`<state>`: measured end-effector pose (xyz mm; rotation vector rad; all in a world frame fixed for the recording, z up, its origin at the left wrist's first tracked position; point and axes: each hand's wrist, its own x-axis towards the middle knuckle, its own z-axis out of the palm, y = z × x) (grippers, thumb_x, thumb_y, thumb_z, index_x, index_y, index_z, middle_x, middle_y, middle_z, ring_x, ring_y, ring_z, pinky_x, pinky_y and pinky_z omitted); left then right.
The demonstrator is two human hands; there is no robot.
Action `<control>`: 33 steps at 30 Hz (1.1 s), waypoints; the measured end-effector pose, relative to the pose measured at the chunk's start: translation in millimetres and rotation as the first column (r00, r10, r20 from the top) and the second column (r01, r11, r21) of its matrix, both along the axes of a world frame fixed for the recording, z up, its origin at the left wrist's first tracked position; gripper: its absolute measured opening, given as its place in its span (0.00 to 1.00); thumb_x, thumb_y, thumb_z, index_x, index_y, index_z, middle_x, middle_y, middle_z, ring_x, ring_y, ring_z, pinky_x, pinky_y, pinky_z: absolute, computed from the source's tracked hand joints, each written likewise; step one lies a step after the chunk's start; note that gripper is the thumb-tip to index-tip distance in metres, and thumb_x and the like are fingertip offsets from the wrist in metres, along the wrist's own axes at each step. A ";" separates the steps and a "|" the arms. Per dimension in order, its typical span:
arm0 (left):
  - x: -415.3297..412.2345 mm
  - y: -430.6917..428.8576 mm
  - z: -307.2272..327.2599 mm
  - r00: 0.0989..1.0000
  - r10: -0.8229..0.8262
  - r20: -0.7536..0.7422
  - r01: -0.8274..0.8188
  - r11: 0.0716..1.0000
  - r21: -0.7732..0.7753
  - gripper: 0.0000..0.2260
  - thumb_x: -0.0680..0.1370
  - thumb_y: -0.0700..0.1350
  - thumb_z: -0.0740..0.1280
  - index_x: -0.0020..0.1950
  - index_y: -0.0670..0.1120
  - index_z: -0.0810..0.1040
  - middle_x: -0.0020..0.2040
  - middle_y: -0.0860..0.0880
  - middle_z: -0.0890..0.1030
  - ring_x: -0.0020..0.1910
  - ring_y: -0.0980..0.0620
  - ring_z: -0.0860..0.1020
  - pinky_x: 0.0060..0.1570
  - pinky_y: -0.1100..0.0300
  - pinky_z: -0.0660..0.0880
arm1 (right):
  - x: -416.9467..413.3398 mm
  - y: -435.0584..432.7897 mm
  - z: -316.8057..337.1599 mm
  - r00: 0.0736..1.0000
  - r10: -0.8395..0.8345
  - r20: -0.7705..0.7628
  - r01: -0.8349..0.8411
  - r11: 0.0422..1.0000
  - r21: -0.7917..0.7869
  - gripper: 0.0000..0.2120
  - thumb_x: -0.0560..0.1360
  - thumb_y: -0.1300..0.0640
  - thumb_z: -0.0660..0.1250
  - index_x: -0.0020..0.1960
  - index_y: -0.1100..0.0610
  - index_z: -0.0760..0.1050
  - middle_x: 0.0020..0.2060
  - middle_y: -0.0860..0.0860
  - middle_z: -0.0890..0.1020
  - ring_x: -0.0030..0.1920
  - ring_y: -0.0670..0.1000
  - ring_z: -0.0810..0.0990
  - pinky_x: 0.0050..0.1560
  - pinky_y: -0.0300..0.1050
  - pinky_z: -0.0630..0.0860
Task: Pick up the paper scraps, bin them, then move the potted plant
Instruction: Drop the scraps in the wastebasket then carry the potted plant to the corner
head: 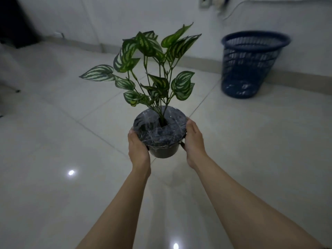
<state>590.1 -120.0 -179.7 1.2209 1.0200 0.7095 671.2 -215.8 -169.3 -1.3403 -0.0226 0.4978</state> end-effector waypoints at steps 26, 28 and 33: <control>434.4 -340.5 90.8 0.703 -0.710 0.041 0.707 0.704 0.068 0.22 0.81 0.57 0.47 0.67 0.50 0.71 0.64 0.47 0.74 0.63 0.46 0.72 0.67 0.45 0.68 | 344.4 -376.1 79.5 0.721 -0.692 0.025 0.691 0.717 -0.092 0.17 0.81 0.48 0.50 0.64 0.50 0.71 0.64 0.53 0.75 0.61 0.54 0.74 0.63 0.56 0.74; 467.2 -390.0 77.5 0.664 -0.746 0.048 0.744 0.666 0.058 0.23 0.79 0.59 0.48 0.64 0.51 0.73 0.64 0.45 0.76 0.62 0.44 0.74 0.66 0.43 0.70 | 371.5 -425.1 69.3 0.701 -0.713 0.034 0.713 0.697 -0.083 0.18 0.81 0.49 0.49 0.64 0.52 0.70 0.63 0.53 0.75 0.59 0.54 0.74 0.58 0.53 0.75; 530.5 -492.0 27.9 0.666 -0.745 0.031 0.746 0.666 -0.009 0.21 0.78 0.57 0.49 0.62 0.50 0.74 0.62 0.43 0.76 0.60 0.42 0.74 0.64 0.42 0.71 | 433.4 -524.3 21.3 0.648 -0.760 0.046 0.758 0.638 -0.136 0.18 0.81 0.48 0.49 0.65 0.50 0.69 0.64 0.53 0.74 0.63 0.55 0.73 0.64 0.58 0.73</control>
